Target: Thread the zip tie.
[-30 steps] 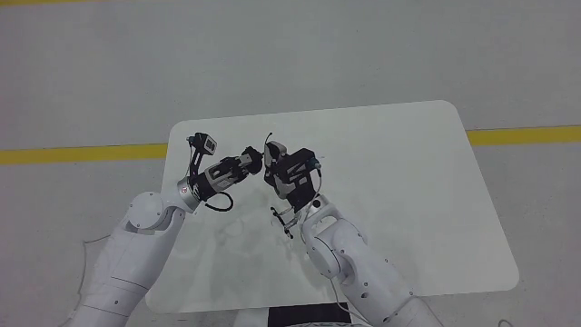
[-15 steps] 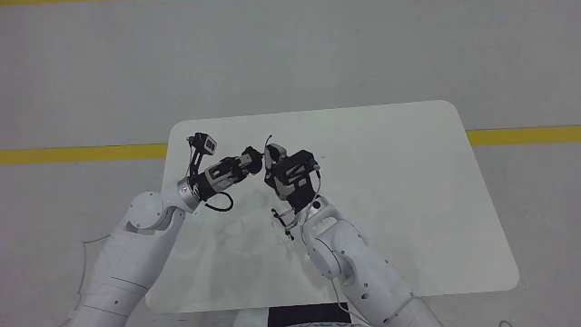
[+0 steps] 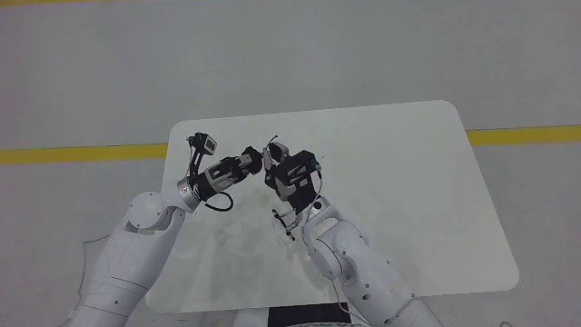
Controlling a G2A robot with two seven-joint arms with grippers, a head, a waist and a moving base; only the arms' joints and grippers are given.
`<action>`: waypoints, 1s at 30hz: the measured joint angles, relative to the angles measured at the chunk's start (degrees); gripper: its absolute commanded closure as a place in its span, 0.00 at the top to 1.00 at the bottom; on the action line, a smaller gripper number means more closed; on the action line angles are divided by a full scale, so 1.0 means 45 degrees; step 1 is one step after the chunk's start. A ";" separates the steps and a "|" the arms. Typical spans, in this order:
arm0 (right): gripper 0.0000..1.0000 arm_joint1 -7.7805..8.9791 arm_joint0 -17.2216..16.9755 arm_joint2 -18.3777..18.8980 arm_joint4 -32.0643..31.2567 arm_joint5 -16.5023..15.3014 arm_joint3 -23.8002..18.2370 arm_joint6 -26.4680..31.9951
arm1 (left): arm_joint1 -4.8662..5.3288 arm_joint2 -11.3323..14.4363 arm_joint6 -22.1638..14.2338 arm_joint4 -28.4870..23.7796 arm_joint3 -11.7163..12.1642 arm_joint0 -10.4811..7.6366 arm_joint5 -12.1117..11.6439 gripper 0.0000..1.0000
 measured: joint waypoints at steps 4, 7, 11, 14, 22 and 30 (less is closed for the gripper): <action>1.00 0.0035 -0.0104 0.0129 -0.0071 0.0012 -0.0090 -0.0155 | 0.0000 0.0000 0.0000 0.0000 0.0000 0.0000 0.0000 0.00; 1.00 0.0092 -0.0252 0.0289 -0.0160 -0.0139 -0.0161 -0.0324 | 0.0000 0.0000 0.0000 0.0000 0.0000 0.0000 0.0000 0.00; 1.00 0.0222 -0.0508 0.0583 -0.0655 -0.0503 -0.0246 -0.0804 | 0.0000 0.0000 0.0000 0.0000 0.0000 0.0000 0.0000 0.00; 1.00 0.0254 -0.0563 0.0644 -0.0815 -0.0591 -0.0277 -0.0971 | 0.0000 0.0000 0.0000 0.0000 0.0000 0.0000 0.0000 0.00; 1.00 0.0269 -0.0506 0.0683 -0.0886 -0.0539 -0.0252 -0.0986 | -0.0032 0.0052 0.0328 -0.0204 0.0025 0.0009 0.0490 0.00; 1.00 0.1575 0.1264 0.0385 -0.2669 0.0033 0.0690 -0.2243 | 0.0110 -0.0614 -0.1290 -0.2886 0.0367 -0.0341 0.3147 0.00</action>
